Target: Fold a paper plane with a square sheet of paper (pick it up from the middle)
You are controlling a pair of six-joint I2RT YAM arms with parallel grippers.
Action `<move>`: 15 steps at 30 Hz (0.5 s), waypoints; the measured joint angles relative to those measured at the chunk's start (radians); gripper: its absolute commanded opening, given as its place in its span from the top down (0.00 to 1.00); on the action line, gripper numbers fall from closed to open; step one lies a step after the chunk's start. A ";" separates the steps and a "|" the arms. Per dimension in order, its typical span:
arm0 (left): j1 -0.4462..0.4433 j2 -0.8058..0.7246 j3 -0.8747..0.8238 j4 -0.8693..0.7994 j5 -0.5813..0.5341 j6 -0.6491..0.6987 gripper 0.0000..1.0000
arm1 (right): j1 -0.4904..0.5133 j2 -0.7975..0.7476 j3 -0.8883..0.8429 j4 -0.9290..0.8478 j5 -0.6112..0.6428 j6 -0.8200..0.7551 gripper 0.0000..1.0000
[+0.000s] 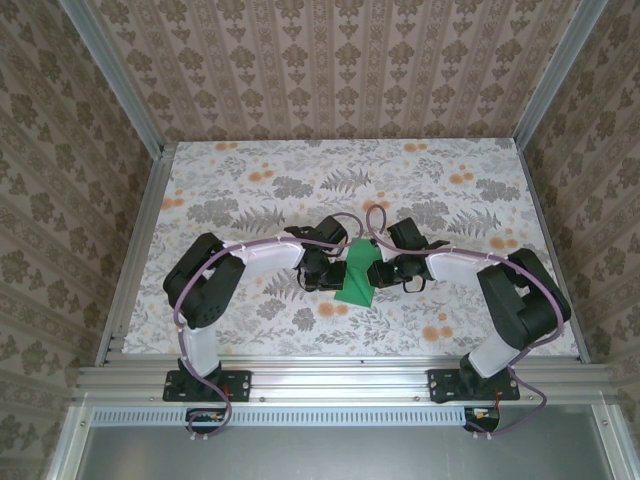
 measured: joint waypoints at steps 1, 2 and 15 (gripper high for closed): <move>0.000 0.000 0.000 0.000 0.000 0.000 0.96 | 0.000 0.003 0.000 0.000 0.002 0.001 0.86; 0.000 0.000 0.001 0.000 0.000 0.000 0.96 | 0.000 0.005 0.000 0.000 0.003 0.004 0.86; -0.001 0.005 0.007 -0.005 0.000 0.000 0.95 | 0.000 0.019 0.003 0.000 0.015 0.016 0.87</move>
